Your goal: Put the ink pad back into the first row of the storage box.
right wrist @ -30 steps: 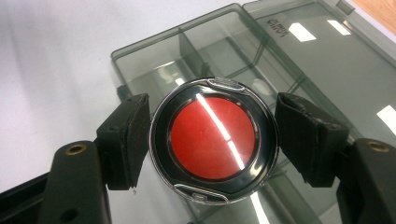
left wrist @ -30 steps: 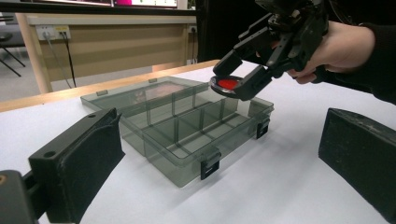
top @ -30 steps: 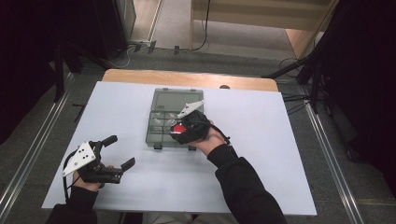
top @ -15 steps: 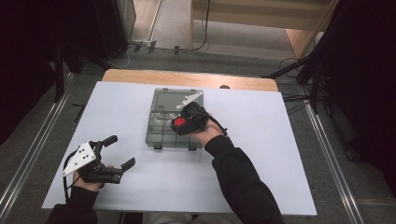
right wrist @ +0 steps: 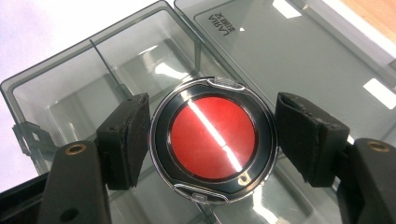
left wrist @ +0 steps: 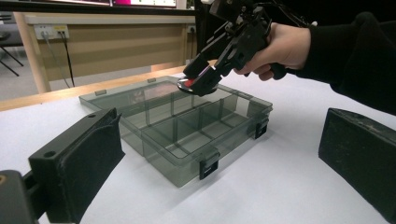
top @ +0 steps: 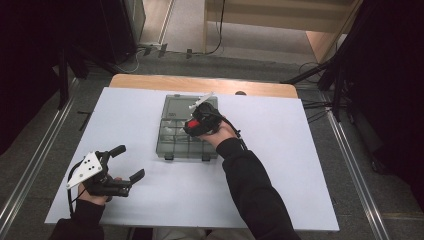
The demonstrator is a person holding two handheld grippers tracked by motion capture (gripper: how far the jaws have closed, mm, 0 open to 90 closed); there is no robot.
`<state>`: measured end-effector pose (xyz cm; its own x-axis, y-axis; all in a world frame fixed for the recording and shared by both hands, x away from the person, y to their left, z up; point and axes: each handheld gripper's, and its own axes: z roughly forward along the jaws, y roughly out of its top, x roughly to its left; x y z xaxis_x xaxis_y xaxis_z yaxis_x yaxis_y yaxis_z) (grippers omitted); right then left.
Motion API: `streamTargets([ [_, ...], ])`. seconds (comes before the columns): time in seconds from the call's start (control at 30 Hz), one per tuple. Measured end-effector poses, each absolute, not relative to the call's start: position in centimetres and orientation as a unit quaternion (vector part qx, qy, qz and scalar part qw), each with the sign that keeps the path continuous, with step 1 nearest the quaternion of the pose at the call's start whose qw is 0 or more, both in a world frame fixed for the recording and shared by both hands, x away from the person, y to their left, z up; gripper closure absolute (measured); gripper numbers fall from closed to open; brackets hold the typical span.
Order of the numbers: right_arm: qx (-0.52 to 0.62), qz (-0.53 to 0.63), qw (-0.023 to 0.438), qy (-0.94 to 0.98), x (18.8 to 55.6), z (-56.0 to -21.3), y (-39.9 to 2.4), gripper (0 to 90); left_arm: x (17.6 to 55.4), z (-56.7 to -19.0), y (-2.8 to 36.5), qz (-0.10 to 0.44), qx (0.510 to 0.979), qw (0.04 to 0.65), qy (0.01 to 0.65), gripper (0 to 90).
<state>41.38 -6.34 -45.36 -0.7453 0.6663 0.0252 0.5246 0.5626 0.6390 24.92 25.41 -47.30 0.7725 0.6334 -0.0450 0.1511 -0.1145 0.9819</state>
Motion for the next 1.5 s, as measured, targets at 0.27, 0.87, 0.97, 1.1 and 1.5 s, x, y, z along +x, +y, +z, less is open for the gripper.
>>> streamTargets([
  [0.27, 0.354, 0.333, 0.132, 0.864, 41.1, -45.2, -6.5, 3.6, 24.9, -47.3, 25.4, 0.2, 0.719, 0.608, 0.271, 0.0],
  [0.87, 0.348, 0.376, 0.139, 0.847, 36.5, -44.3, -9.3, 0.0, 24.9, -47.3, 25.3, 0.203, 0.72, 0.605, 0.272, 0.0],
  [0.97, 0.346, 0.376, 0.144, 0.847, 36.0, -44.2, -9.7, 0.0, 24.9, -47.3, 25.3, 0.203, 0.722, 0.604, 0.271, 0.0],
  [1.1, 0.348, 0.383, 0.151, 0.842, 35.0, -44.1, -10.9, 0.0, 24.8, -47.3, 25.3, 0.204, 0.721, 0.604, 0.271, 0.0],
  [1.5, 0.367, 0.394, 0.154, 0.829, 32.7, -44.0, -14.1, 0.0, 24.8, -47.3, 25.3, 0.204, 0.721, 0.604, 0.271, 0.0],
])
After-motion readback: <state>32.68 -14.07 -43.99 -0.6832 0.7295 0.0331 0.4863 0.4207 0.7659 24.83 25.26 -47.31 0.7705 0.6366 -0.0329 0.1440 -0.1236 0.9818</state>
